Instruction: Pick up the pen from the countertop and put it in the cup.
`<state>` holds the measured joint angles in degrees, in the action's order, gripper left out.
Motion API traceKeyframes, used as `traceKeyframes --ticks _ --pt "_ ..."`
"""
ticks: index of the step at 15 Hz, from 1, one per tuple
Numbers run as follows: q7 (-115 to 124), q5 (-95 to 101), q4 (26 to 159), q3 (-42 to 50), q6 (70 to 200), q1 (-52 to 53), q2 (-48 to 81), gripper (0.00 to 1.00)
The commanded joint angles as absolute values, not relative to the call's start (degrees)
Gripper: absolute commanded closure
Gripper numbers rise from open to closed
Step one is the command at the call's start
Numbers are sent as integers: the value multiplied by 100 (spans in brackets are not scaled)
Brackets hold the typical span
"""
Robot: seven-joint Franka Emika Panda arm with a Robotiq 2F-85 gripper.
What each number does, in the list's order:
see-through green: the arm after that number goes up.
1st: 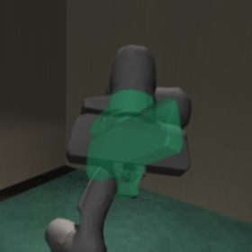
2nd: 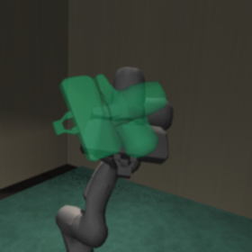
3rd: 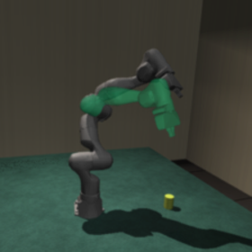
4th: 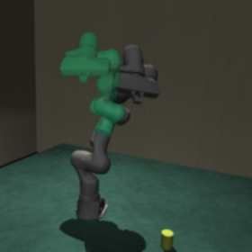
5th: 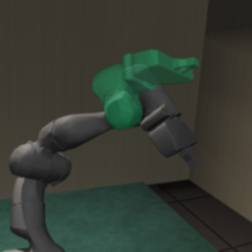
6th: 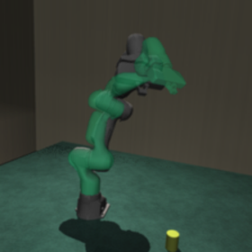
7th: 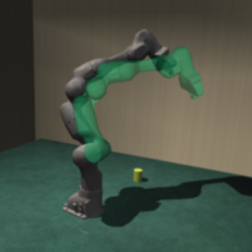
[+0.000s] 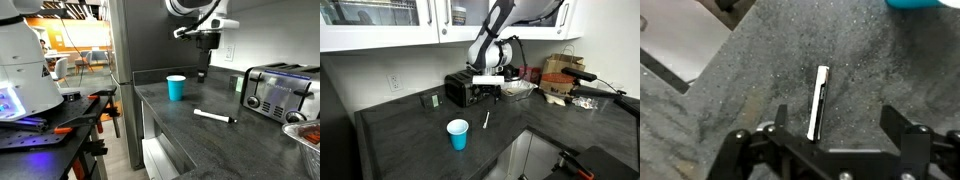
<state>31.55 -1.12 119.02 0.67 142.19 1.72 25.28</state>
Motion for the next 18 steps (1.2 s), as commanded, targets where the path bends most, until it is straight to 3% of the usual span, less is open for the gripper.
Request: traceKeyframes --ticks 1,11,13,14,15,18 --pt "2948 -441 11314 219 14016 211 3121 0" --pt "2197 -1070 10447 198 13272 -135 3974 1" --pt "2087 -1158 10344 155 13035 -175 3996 5" --pt "2086 -1231 10300 143 12917 -189 4006 12" --pt "2130 -1163 10257 224 12802 -119 4015 4" --pt "1348 -1027 10137 107 12244 -250 4014 0"
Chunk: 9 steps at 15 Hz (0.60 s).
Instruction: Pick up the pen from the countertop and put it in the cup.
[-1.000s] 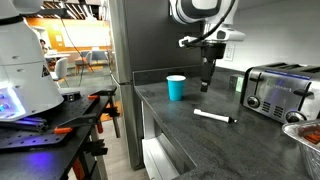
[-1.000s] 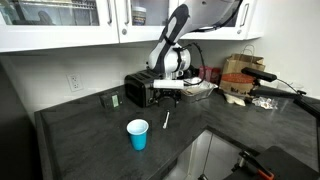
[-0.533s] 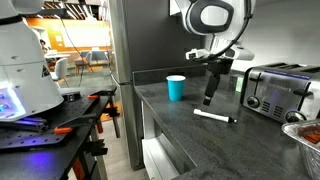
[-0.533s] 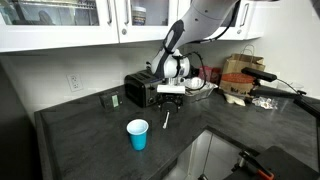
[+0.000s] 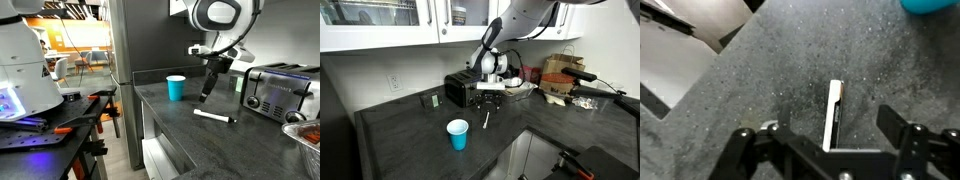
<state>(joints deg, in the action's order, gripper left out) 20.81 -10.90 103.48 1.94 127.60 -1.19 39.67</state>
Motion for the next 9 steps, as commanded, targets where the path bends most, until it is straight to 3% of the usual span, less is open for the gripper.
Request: traceKeyframes --ticks 1,2,6,9 --pt "1777 -1116 10285 237 12550 -92 3977 5" --pt "1579 -1104 10260 225 12467 -119 3977 0" --pt "1447 -1090 10247 214 12441 -144 3987 0" --pt "1387 -1301 10402 155 13402 -200 4065 0"
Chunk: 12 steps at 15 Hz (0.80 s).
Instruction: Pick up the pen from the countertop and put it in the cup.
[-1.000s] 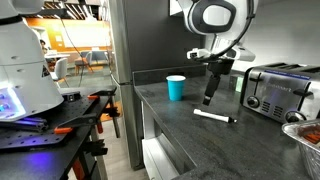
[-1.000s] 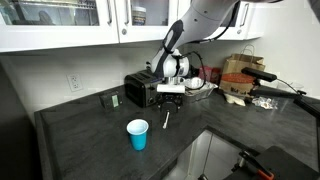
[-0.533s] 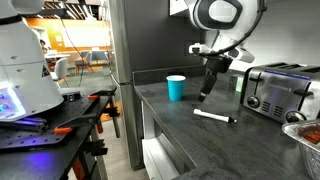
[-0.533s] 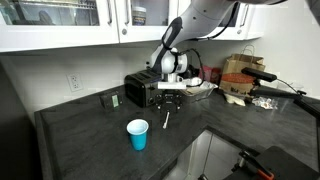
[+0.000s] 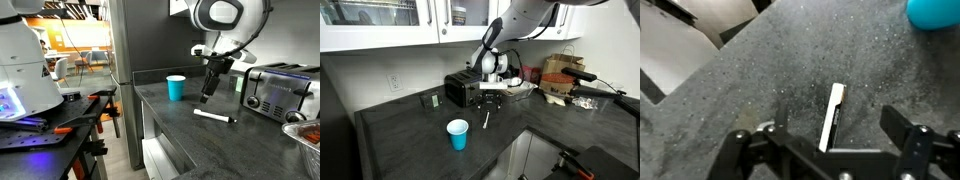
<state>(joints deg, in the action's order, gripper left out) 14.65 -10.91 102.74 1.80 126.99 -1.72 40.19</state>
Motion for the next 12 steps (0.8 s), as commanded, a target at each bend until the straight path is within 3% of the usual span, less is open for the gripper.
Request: traceKeyframes --ticks 1,8,9,10,12 --pt "1315 -1388 10462 113 13763 -247 4096 0" --pt "1463 -1569 10312 134 14635 -290 4711 0" --pt "1487 -1526 10272 159 14654 -256 4774 25" --pt "1511 -1516 10226 166 14666 -239 4827 26" --pt "1567 -1494 10115 185 14654 -189 4903 42"
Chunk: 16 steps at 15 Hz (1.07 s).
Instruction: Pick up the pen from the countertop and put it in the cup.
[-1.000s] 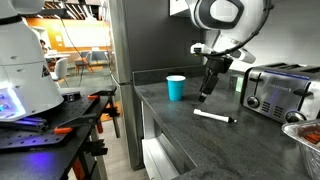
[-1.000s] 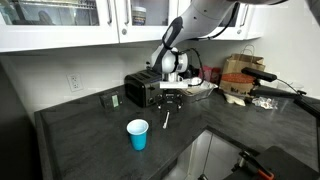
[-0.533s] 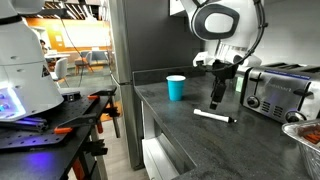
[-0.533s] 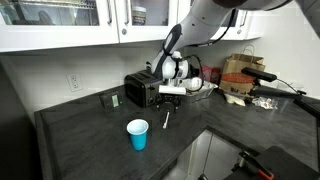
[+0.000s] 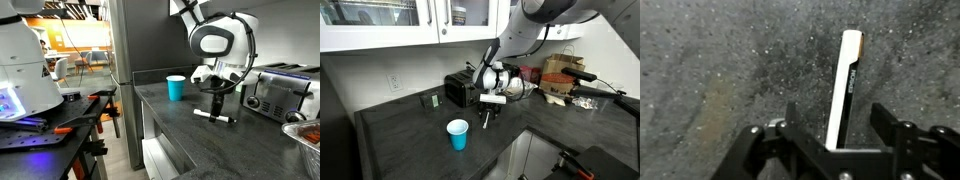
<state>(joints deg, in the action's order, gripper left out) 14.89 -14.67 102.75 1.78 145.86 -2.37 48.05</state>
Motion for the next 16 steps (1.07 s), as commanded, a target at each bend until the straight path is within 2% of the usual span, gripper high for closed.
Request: traceKeyframes --ticks 1,7,8,9,12,16 --pt "1622 -1471 10079 220 14661 -141 4914 49" --pt "1934 -1352 9912 456 14554 59 5017 95" --pt "1958 -1350 9899 475 14543 61 5036 99" --pt "2041 -1326 9877 513 14508 85 5048 95" --pt "2049 -1313 10029 514 14778 163 4976 95" --pt "2153 -1334 10708 615 16141 475 4745 95"
